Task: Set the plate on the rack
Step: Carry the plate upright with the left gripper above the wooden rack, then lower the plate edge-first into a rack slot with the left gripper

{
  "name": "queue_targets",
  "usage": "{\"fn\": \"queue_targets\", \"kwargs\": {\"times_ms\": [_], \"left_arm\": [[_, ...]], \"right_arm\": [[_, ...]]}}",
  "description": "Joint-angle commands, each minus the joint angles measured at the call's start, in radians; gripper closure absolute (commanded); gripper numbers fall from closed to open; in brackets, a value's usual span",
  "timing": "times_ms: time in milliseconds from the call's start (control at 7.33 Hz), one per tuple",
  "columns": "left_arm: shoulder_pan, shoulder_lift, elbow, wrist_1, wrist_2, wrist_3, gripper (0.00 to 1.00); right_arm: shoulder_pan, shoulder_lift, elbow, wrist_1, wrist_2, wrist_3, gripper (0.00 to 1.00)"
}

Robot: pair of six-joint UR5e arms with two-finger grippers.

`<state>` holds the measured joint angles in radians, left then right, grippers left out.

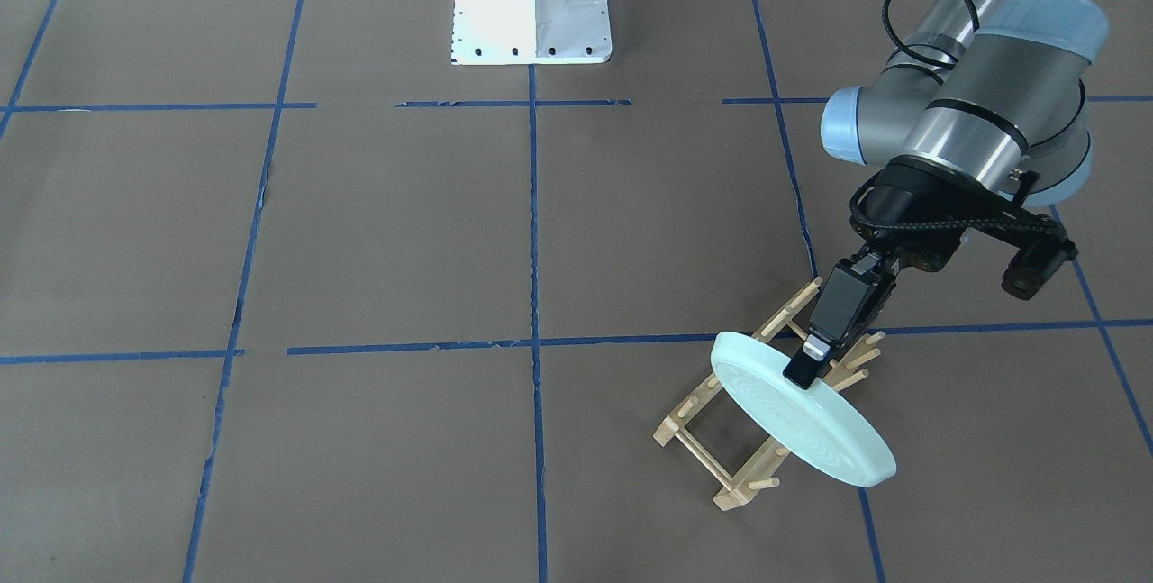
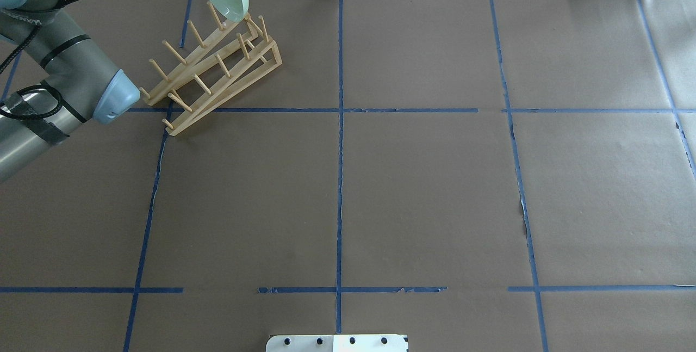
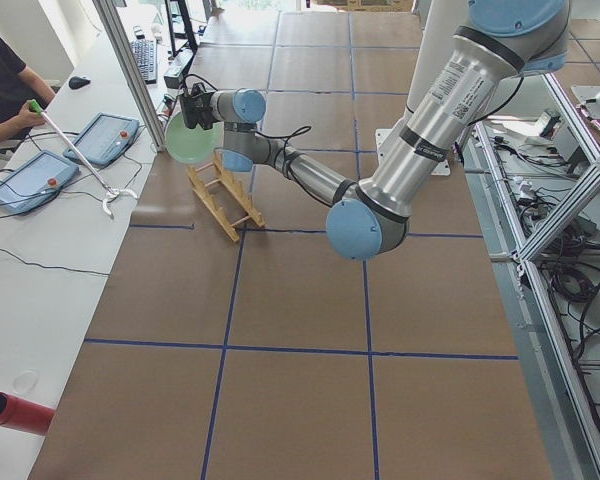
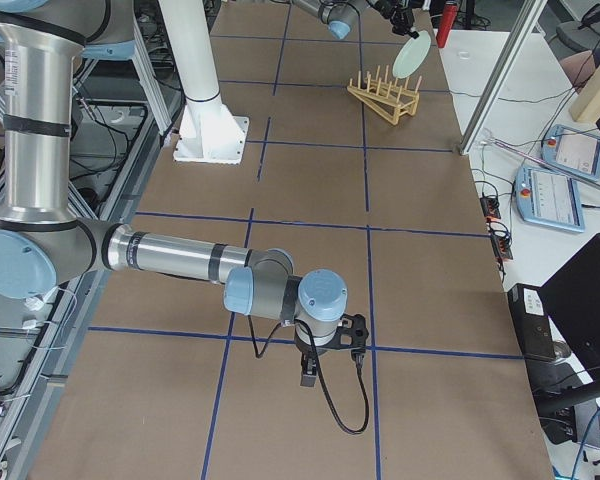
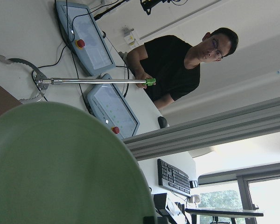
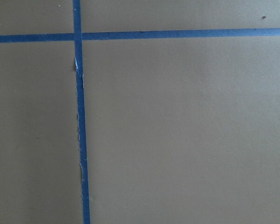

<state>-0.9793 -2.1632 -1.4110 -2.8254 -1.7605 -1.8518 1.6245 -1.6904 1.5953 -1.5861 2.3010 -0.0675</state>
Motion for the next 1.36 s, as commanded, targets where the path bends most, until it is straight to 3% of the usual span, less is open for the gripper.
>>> {"fn": "queue_targets", "kwargs": {"times_ms": [0,1227], "left_arm": [[0.01,-0.007,0.017,-0.005,0.0,0.002,1.0],[0.054,-0.012,0.095,-0.058,0.007,0.04,1.0]], "right_arm": [[0.0,0.002,0.0,0.0,0.0,0.0,0.0],[0.0,0.0,0.0,0.0,0.0,0.0,0.0]]}}
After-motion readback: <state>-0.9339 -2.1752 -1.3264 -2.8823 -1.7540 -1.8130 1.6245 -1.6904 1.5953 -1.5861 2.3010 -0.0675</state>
